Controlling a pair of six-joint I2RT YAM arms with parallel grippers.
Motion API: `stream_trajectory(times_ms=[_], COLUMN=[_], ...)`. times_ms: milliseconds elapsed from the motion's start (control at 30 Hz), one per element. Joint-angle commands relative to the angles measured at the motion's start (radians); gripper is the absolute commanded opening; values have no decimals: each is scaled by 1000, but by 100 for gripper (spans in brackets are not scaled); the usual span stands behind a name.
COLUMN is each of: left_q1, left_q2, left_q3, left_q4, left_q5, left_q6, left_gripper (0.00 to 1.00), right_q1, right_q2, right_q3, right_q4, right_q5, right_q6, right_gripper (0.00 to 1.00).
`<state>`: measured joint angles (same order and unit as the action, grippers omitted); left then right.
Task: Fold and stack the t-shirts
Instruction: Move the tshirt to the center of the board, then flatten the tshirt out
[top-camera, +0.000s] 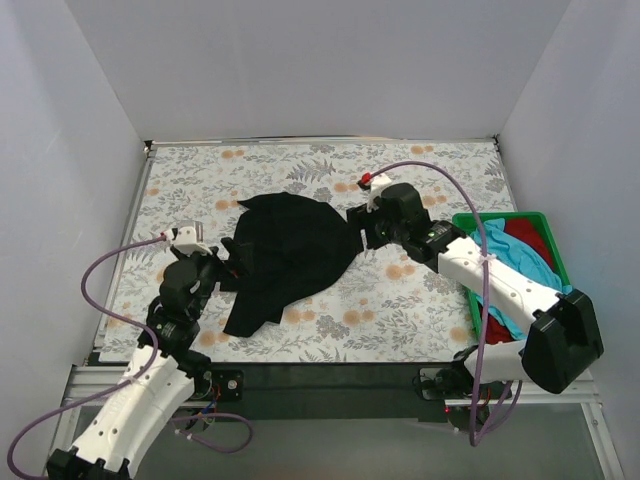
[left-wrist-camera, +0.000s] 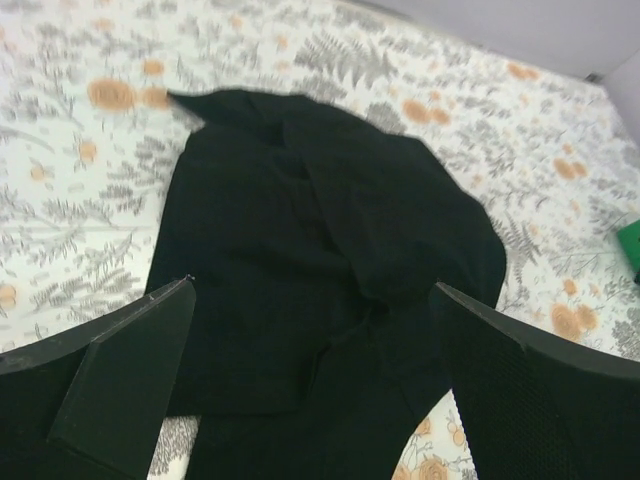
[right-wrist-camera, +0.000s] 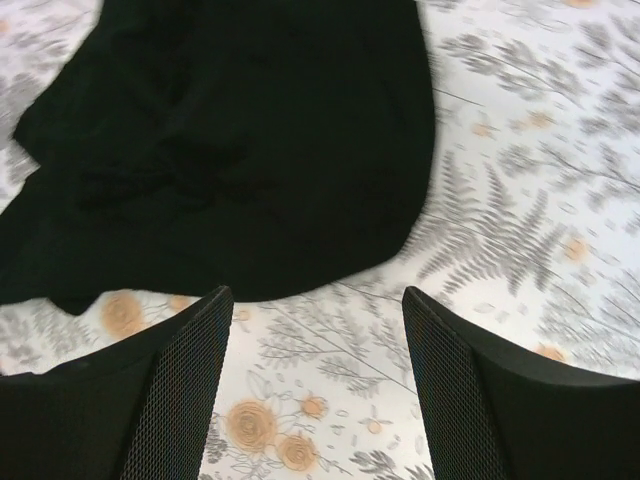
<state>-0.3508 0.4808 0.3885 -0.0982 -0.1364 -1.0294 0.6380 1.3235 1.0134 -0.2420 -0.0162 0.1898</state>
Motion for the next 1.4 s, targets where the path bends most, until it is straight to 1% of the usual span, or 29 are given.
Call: stream_trajectory(times_ms=[0, 67, 133, 233, 400, 433, 567, 633, 733, 833, 900, 933, 967, 1033, 1067, 1100, 1133, 1167, 1233, 1267, 1300, 1367], left_q1=[-4, -4, -2, -2, -2, -2, -2, -4, -4, -7, -7, -8, -8, -8, -8, -10, -10, -10, -10, -11, -13, -13], left_q2=[99, 136, 188, 241, 269, 269, 274, 282, 298, 329, 349, 361, 380, 438, 446, 461, 479, 487, 512, 524, 533, 548], left_q3=[52, 58, 70, 82, 76, 73, 64, 56, 56, 62, 66, 67, 70, 84, 87, 93, 98, 102, 112, 116, 119, 131], left_q4=[-66, -74, -78, -78, -75, -75, -69, -60, -51, -47, -44, -43, -44, -43, -41, -41, -41, -41, -41, -40, -38, -34], left_q5=[-26, -37, -55, -63, -19, -14, 39, 63, 98, 129, 135, 183, 190, 219, 230, 236, 254, 273, 290, 293, 293, 296], left_q6=[-77, -89, -107, -127, -130, -124, -103, -101, -95, -83, -75, -72, -67, -61, -57, -57, -52, -46, -40, -41, -40, -29], left_gripper=[98, 98, 97, 95, 94, 94, 94, 94, 94, 93, 93, 93, 93, 91, 91, 90, 86, 81, 75, 75, 71, 69], right_q1=[81, 141, 182, 212, 238, 241, 244, 246, 246, 249, 249, 249, 249, 249, 249, 249, 249, 249, 243, 233, 223, 206], right_q2=[43, 123, 216, 331, 480, 531, 614, 638, 652, 652, 654, 655, 654, 658, 658, 655, 637, 599, 524, 475, 439, 402], right_q3=[22, 49, 105, 186, 298, 332, 370, 375, 375, 364, 353, 335, 332, 321, 321, 318, 309, 288, 249, 237, 211, 179], right_q4=[102, 119, 145, 188, 233, 233, 233, 233, 233, 233, 233, 233, 233, 233, 233, 233, 233, 233, 233, 233, 233, 233], right_q5=[-85, -88, -106, -117, -133, -139, -125, -128, -142, -148, -143, -134, -130, -96, -85, -79, -64, -36, 11, 50, 58, 48], right_q6=[-67, -75, -75, -40, 5, 19, 48, 50, 51, 53, 53, 51, 51, 39, 33, 31, 28, 23, 14, 8, 4, 5], right_gripper=[63, 63, 61, 55, 49, 47, 45, 42, 40, 36, 36, 36, 36, 21, 16, 4, 1, 1, 1, 1, 1, 1])
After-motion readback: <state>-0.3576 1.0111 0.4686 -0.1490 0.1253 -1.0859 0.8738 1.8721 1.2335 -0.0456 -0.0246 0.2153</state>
